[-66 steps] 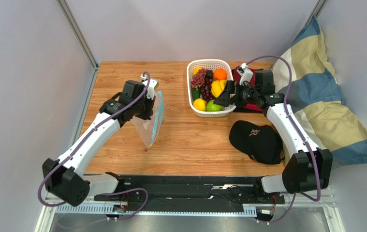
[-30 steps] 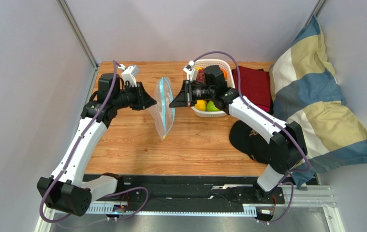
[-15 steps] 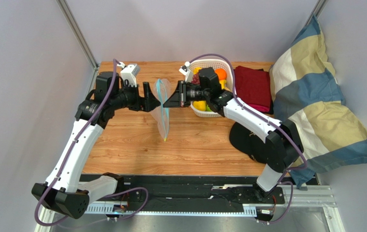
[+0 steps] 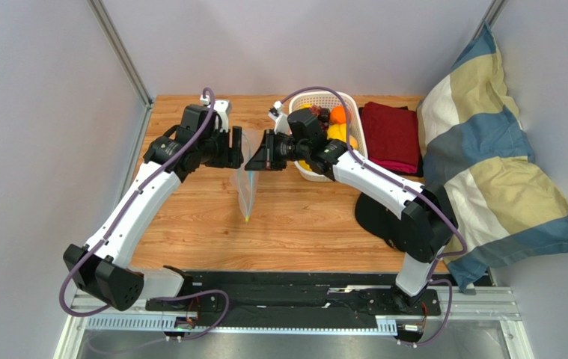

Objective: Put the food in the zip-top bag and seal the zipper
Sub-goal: Open the zipper of the food storage bag.

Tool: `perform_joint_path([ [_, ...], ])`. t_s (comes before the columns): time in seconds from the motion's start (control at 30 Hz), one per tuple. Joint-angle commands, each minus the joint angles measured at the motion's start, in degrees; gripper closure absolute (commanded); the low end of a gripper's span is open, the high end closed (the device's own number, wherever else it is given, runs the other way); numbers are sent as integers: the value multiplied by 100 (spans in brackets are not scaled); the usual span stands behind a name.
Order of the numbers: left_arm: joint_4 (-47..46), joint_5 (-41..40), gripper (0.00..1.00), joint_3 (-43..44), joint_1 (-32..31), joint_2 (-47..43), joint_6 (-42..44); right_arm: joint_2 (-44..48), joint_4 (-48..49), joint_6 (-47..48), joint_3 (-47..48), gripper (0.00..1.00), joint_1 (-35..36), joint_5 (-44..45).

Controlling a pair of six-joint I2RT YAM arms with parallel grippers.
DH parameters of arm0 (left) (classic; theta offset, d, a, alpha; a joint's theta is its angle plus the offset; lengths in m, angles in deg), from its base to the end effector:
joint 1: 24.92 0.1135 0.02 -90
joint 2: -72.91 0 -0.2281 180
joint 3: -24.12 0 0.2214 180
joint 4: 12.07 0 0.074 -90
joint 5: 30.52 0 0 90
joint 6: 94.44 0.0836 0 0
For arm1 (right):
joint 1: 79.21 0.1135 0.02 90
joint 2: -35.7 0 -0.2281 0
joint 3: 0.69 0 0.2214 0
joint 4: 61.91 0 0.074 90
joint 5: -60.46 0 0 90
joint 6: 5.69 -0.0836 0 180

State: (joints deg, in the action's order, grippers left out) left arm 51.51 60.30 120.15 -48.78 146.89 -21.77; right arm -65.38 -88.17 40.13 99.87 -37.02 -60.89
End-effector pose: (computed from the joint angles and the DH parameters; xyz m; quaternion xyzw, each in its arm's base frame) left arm 0.2558 -0.1144 0.3114 0.0549 0.9102 -0.1505 0.3819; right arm 0.2783 0.3110 0.2698 -0.1274 0.8223 0.5131 0.2105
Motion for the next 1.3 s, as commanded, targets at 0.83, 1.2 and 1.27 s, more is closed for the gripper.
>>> perform_joint_path([
  [0.83, -365, 1544, 54, -868, 812, -217, 124, -87, 2160, -1399, -116, 100, -106, -1311],
  [1.2, 1252, 420, 100, -218, 1735, -357, 1204, 299, -490, 1102, -222, 100, -677, 161],
  [1.27, 1428, 323, 100, -235, 1735, -392, 1503, 212, -1123, 1929, -161, 100, -730, 514],
])
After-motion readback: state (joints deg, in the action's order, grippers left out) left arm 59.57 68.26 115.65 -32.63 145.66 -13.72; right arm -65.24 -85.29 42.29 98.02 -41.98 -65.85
